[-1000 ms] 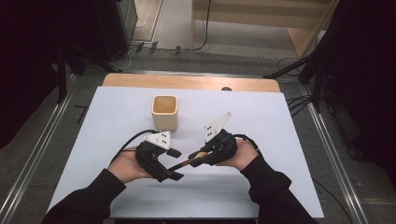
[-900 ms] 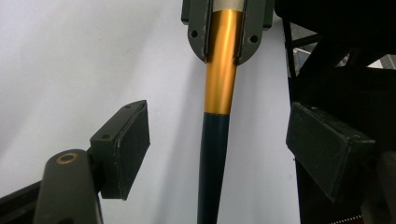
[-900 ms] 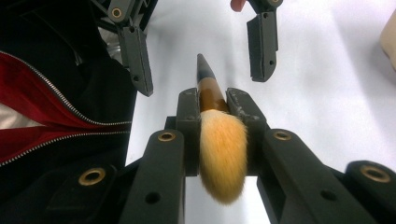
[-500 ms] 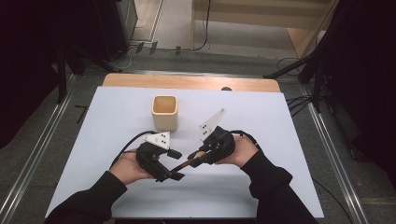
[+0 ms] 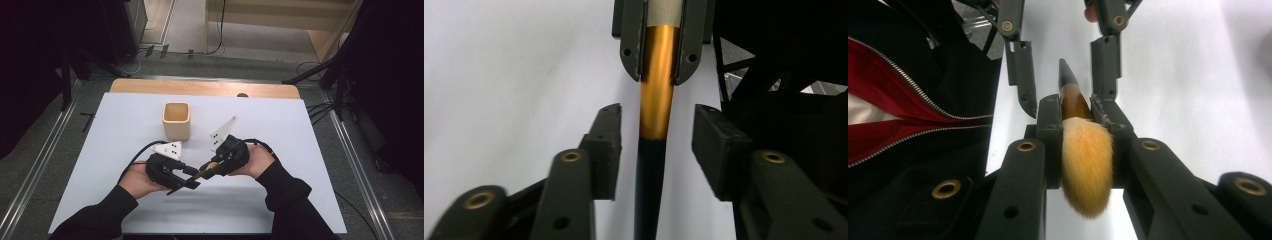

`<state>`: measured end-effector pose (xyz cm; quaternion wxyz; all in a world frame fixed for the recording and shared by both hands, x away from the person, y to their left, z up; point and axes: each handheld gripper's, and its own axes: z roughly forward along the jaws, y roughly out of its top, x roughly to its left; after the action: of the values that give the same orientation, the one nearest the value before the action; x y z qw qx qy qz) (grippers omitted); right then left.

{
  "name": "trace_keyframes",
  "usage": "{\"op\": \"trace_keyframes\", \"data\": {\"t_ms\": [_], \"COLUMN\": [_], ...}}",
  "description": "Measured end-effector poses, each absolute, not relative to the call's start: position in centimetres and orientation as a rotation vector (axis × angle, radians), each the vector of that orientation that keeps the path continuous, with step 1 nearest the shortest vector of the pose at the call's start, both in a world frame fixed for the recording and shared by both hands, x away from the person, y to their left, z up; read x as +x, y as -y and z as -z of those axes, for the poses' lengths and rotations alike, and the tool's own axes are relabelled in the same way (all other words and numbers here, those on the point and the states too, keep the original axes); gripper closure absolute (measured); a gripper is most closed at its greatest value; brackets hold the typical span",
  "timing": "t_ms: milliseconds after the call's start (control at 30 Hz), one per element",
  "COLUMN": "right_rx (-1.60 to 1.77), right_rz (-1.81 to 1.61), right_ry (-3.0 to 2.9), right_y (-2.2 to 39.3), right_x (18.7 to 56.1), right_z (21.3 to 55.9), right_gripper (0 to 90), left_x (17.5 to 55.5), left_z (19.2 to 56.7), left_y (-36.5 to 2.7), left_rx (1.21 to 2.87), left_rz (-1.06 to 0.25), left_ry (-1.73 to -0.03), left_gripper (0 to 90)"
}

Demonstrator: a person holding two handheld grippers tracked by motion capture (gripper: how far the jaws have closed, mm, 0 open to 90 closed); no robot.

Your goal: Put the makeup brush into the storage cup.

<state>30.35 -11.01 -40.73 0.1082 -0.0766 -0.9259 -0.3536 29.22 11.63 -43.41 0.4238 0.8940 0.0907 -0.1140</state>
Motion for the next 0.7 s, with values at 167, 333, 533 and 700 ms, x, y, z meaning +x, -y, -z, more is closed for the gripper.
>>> {"op": "trace_keyframes", "data": {"t_ms": [167, 333, 533, 700], "right_rx": [-0.212, -0.212, -0.203, -0.208], "right_rz": [1.049, 1.054, 1.050, 1.049], "right_ry": [2.724, 2.723, 2.715, 2.714], "right_y": [10.91, 10.80, 10.70, 10.64], "right_x": [30.45, 30.43, 30.41, 30.42], "right_z": [40.83, 40.84, 40.86, 40.89], "right_gripper": [77.5, 77.6, 77.5, 77.4], "left_x": [29.13, 29.10, 29.12, 29.06], "left_z": [43.32, 43.31, 43.27, 43.18], "left_y": [-11.62, -11.53, -11.52, -11.46], "left_rx": [2.245, 2.255, 2.271, 2.286], "left_rz": [0.277, 0.272, 0.266, 0.251], "left_ry": [-0.219, -0.216, -0.212, -0.205], "left_gripper": [66.5, 71.6, 77.3, 78.4]}}
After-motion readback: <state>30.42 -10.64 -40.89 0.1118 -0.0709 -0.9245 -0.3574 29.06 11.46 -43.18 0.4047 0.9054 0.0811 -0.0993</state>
